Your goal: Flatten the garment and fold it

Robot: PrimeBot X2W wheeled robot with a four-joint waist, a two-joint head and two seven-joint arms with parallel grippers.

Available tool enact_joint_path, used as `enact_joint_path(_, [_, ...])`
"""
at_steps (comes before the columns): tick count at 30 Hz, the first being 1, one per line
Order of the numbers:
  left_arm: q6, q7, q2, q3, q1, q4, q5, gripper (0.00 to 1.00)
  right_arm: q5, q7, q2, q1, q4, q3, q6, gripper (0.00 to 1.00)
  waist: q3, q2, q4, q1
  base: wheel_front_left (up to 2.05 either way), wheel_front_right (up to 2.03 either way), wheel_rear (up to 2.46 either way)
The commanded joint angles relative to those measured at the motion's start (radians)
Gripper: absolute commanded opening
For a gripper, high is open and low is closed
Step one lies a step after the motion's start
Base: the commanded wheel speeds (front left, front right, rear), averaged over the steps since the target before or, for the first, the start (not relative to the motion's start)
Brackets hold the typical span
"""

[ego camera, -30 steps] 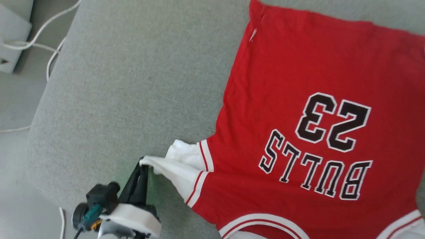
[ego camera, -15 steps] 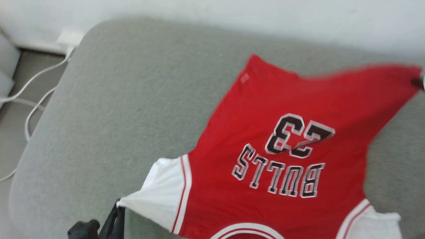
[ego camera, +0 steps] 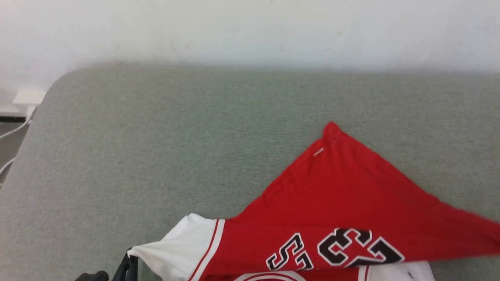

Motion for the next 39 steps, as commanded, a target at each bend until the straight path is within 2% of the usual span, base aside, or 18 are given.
enact_joint_path(1, [0.006,0.0,0.005,0.002,0.013,0.0,-0.006,0.0,0.017,-0.023,-0.008,0.084,-0.005,-0.008,-0.001,0.0,-0.016,0.0,-0.03,0.0001,0.0,0.0,0.0])
enact_joint_path(6, [0.006,-0.002,0.004,-0.004,0.0,0.005,-0.008,0.0,0.013,-0.075,0.03,0.278,0.018,-0.01,-0.001,0.0,-0.003,0.0,-0.035,0.0001,0.0,0.0,0.0])
enact_joint_path(7, [0.006,-0.002,0.004,-0.004,0.0,0.005,-0.008,0.0,0.013,-0.075,0.03,0.278,0.018,-0.01,-0.001,0.0,-0.003,0.0,-0.035,0.0001,0.0,0.0,0.0])
enact_joint_path(10, [0.002,-0.003,0.004,-0.009,-0.011,0.012,-0.009,0.0,0.002,-0.096,0.093,0.359,0.056,-0.016,-0.001,0.0,0.002,0.0,-0.033,0.0001,0.0,0.0,0.0])
enact_joint_path(11, [0.001,-0.004,0.004,-0.01,-0.014,0.014,-0.009,0.0,-0.005,-0.104,0.111,0.374,0.064,-0.023,-0.001,0.03,0.004,0.0,-0.032,0.0001,0.0,0.0,0.0])
enact_joint_path(12, [0.001,-0.004,0.005,-0.011,-0.016,0.017,-0.009,0.0,-0.01,-0.111,0.128,0.385,0.071,-0.033,-0.001,0.27,0.004,0.0,-0.032,0.0001,0.0,0.0,0.0])
enact_joint_path(13, [0.0,-0.005,0.006,-0.011,-0.018,0.019,-0.01,0.0,-0.016,-0.119,0.142,0.39,0.073,-0.046,-0.001,0.76,0.004,0.0,-0.032,0.0001,0.0,0.0,0.0])
enact_joint_path(14, [0.0,-0.005,0.006,-0.012,-0.02,0.021,-0.01,0.0,-0.02,-0.126,0.153,0.392,0.072,-0.062,-0.001,1.0,0.003,0.0,-0.031,0.0001,0.0,0.0,0.0])
enact_joint_path(22, [0.005,-0.007,0.01,-0.02,-0.021,0.023,-0.008,0.0,-0.056,-0.157,0.163,0.297,-0.035,-0.249,-0.001,1.0,-0.012,0.0,-0.025,0.0001,0.0,0.0,0.0])
enact_joint_path(27, [0.006,-0.007,0.01,-0.03,-0.03,0.022,-0.007,0.0,-0.111,-0.109,0.175,0.169,-0.114,-0.314,-0.001,1.0,-0.009,0.0,-0.007,0.0001,0.0,0.0,0.0])
enact_joint_path(30, [0.004,-0.006,0.008,-0.041,-0.046,0.021,-0.003,0.0,-0.143,-0.047,0.22,0.064,-0.127,-0.304,-0.001,1.0,0.006,0.0,0.012,0.0001,0.0,0.0,0.0])
enact_joint_path(33, [0.0,-0.007,0.004,-0.055,-0.065,0.019,0.003,0.0,-0.18,0.022,0.267,-0.049,-0.098,-0.253,-0.001,1.0,0.031,0.0,0.034,0.0001,0.0,0.0,0.0])
enact_joint_path(39, [-0.004,-0.01,-0.008,-0.078,-0.096,0.018,0.012,0.0,-0.236,0.157,0.369,-0.238,0.076,-0.123,-0.001,1.0,0.071,0.0,0.082,0.0001,0.0,0.0,0.0])
